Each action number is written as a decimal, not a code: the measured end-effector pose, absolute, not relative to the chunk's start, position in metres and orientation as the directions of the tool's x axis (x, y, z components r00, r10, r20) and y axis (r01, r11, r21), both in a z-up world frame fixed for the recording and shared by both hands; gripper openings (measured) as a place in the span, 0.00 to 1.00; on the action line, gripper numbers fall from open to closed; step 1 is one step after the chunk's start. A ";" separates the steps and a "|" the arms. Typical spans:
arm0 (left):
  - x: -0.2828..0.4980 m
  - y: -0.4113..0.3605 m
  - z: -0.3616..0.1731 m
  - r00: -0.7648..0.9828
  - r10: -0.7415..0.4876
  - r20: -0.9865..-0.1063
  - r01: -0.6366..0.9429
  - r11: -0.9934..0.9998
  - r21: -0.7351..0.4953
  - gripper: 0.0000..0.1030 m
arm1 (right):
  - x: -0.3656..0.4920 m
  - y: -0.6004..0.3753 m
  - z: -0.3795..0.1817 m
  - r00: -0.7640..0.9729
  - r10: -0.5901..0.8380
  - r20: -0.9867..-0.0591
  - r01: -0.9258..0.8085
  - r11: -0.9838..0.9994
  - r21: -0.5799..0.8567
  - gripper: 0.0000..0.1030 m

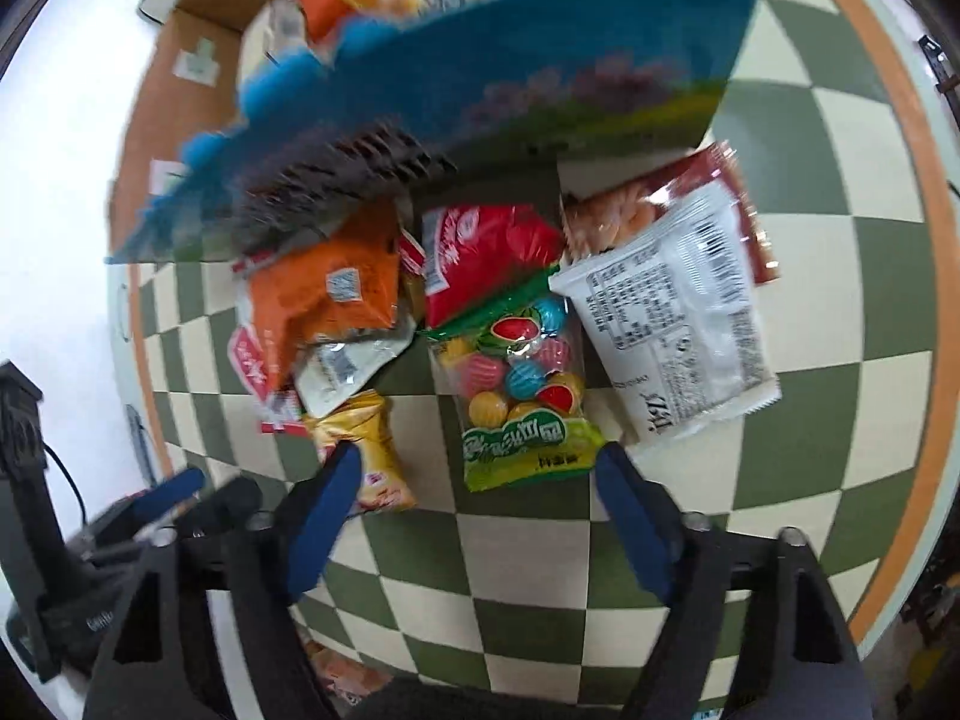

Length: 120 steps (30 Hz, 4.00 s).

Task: Organize snacks
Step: 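Grasp the watermelon gum bag with right tool while left tool grasps panda-print bag, then carry both bags into the box and open both tools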

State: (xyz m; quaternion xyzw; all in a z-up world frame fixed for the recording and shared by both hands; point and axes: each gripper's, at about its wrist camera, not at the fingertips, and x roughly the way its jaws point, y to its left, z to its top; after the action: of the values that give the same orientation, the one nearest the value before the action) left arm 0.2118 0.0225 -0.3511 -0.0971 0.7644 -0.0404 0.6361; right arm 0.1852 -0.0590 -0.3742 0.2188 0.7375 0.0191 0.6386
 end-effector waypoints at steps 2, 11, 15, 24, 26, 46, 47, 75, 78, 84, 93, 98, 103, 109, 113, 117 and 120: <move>0.213 0.023 -0.363 -0.197 -0.223 -0.955 -0.130 0.971 -0.200 0.93 | 0.188 -0.056 -0.385 -0.103 0.335 -0.937 0.307 0.907 0.290 0.72; 0.217 0.005 -0.401 -0.280 -0.246 -0.928 -0.186 0.962 -0.199 0.93 | 0.194 -0.052 -0.410 -0.158 0.272 -0.949 0.308 0.927 0.214 0.64; 0.215 -0.004 -0.411 -0.296 -0.206 -0.933 -0.164 0.973 -0.163 0.79 | 0.189 -0.061 -0.416 -0.172 0.294 -0.940 0.335 0.915 0.225 0.64; 0.211 -0.012 -0.397 -0.241 -0.149 -0.959 -0.098 0.987 -0.129 0.50 | 0.199 -0.053 -0.426 -0.202 0.273 -0.941 0.347 0.918 0.192 0.64; 0.208 -0.013 -0.392 -0.224 -0.119 -0.967 -0.072 0.992 -0.105 0.49 | 0.198 -0.049 -0.429 -0.215 0.249 -0.944 0.342 0.925 0.166 0.58; 0.173 -0.022 -0.320 -0.052 -0.052 -0.997 0.086 0.995 -0.056 0.46 | 0.144 -0.049 -0.377 -0.128 0.287 -0.949 0.305 0.922 0.238 0.51; 0.171 -0.024 -0.311 -0.039 -0.064 -0.997 0.093 0.993 -0.067 0.46 | 0.141 -0.049 -0.370 -0.119 0.286 -0.951 0.293 0.925 0.242 0.51; 0.344 0.003 -0.199 0.077 -0.172 -0.982 0.120 0.979 -0.163 0.47 | 0.267 -0.041 -0.209 0.180 0.398 -0.899 0.203 0.880 0.430 0.51; 0.369 0.002 -0.214 0.038 -0.170 -0.985 0.110 0.980 -0.165 0.47 | 0.293 -0.039 -0.220 0.169 0.374 -0.912 0.210 0.890 0.404 0.51; 0.402 0.001 -0.251 -0.042 -0.151 -0.988 0.096 0.983 -0.154 0.47 | 0.328 -0.034 -0.258 0.102 0.345 -0.933 0.229 0.905 0.359 0.51; 0.418 -0.008 -0.295 -0.152 -0.147 -0.977 0.105 0.981 -0.164 0.47 | 0.351 -0.032 -0.312 -0.004 0.334 -0.943 0.260 0.911 0.322 0.51; 0.418 -0.010 -0.301 -0.170 -0.155 -0.973 0.099 0.980 -0.173 0.47 | 0.355 -0.033 -0.325 -0.038 0.341 -0.939 0.273 0.908 0.319 0.52; 0.418 -0.011 -0.299 -0.177 -0.154 -0.972 0.103 0.979 -0.174 0.71 | 0.360 -0.033 -0.330 -0.078 0.313 -0.947 0.263 0.922 0.283 0.64; 0.418 -0.012 -0.282 -0.128 -0.136 -0.982 0.117 0.982 -0.151 0.84 | 0.363 -0.035 -0.317 -0.074 0.280 -0.957 0.249 0.935 0.254 0.86; 0.414 -0.008 -0.263 -0.090 -0.144 -0.986 0.118 0.981 -0.154 0.84 | 0.360 -0.040 -0.304 -0.057 0.254 -0.965 0.237 0.943 0.234 0.88; 0.401 -0.009 -0.244 -0.055 -0.157 -0.986 0.131 0.978 -0.163 0.84 | 0.355 -0.043 -0.287 -0.020 0.208 -0.978 0.208 0.958 0.199 0.92; 0.388 -0.007 -0.229 -0.009 -0.162 -0.987 0.125 0.979 -0.162 0.84 | 0.349 -0.045 -0.277 -0.003 0.215 -0.977 0.208 0.955 0.210 0.93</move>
State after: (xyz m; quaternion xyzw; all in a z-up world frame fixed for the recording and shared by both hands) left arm 0.3885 -0.0072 -0.2285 -0.0132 0.7028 -0.1021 0.7039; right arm 0.3492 -0.0452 -0.2775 0.1492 0.7082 0.0027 0.6901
